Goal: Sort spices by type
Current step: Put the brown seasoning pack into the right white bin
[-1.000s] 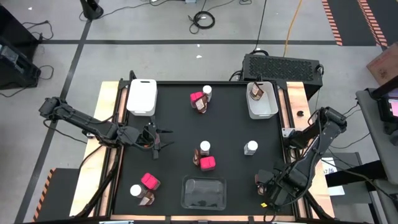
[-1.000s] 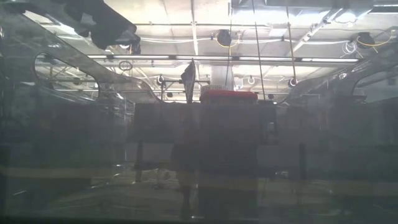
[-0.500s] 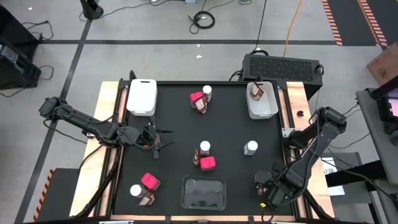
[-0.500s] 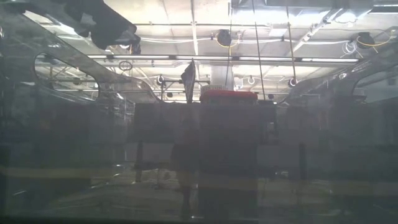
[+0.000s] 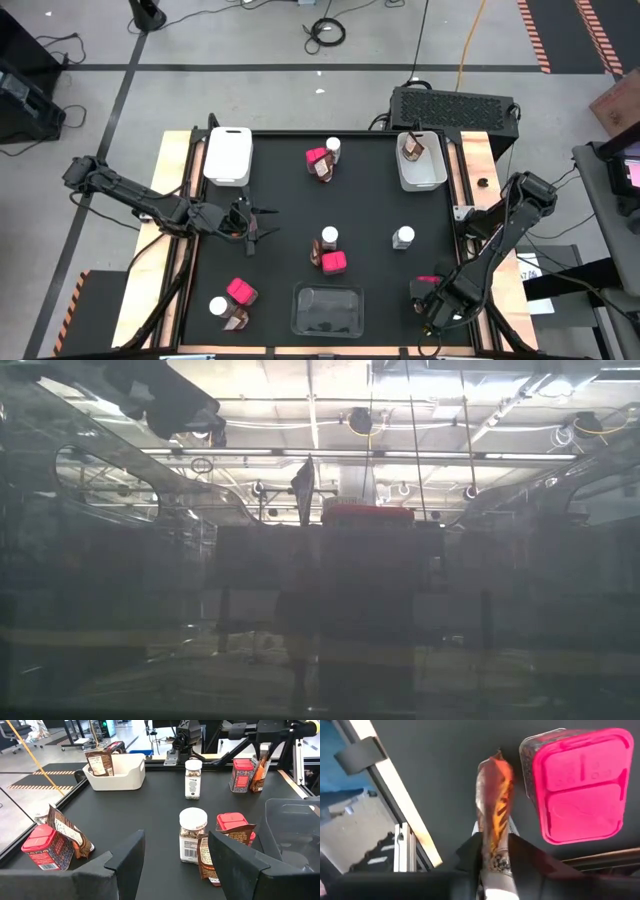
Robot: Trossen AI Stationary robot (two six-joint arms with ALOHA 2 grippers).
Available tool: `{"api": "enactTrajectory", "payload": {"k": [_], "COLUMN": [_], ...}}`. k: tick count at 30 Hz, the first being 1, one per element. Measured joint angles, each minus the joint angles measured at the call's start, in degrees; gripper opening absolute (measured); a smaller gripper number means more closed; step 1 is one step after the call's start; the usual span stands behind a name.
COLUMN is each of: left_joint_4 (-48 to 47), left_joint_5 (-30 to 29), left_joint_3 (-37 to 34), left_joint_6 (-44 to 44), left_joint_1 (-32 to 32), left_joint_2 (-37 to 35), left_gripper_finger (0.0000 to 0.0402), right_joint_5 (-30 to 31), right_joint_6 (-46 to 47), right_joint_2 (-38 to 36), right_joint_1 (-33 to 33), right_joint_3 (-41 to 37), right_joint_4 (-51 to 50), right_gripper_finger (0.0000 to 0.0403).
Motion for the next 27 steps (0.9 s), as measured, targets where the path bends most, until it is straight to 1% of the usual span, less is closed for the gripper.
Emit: {"api": "enactTrajectory", "payload": {"k": [3, 5, 17, 20, 24, 27], "left_joint_4": [0.0, 0.0, 0.0, 0.0, 0.0, 0.0], "left_joint_5": [0.0, 0.0, 0.0, 0.0, 0.0, 0.0], "left_joint_3": [0.0, 0.0, 0.0, 0.0, 0.0, 0.0], "left_joint_6": [0.0, 0.0, 0.0, 0.0, 0.0, 0.0], "left_joint_1": [0.0, 0.0, 0.0, 0.0, 0.0, 0.0], "left_joint_2": [0.0, 0.0, 0.0, 0.0, 0.0, 0.0], "left_gripper_finger": [0.0221, 0.0221, 0.0221, 0.0221, 0.0221, 0.0221], "right_joint_5": [0.0, 0.1, 0.0, 0.0, 0.7, 4.0], "right_joint_6": [-3.2, -4.5, -8.1, -9.3, -11.6, -15.2], "right_joint_2": [0.0, 0.0, 0.0, 0.0, 0.0, 0.0], "right_joint_1": [-0.3, -0.7, -4.3, -5.5, -8.0, -10.0], "right_joint_3": [0.4, 0.7, 1.6, 4.0, 9.6, 14.6], "right_joint_4": [0.0, 0.0, -1.0, -2.8, -6.7, -10.0], "right_gripper_finger": [0.0019, 0.0007, 0.0001, 0.0001, 0.0, 0.0]}}
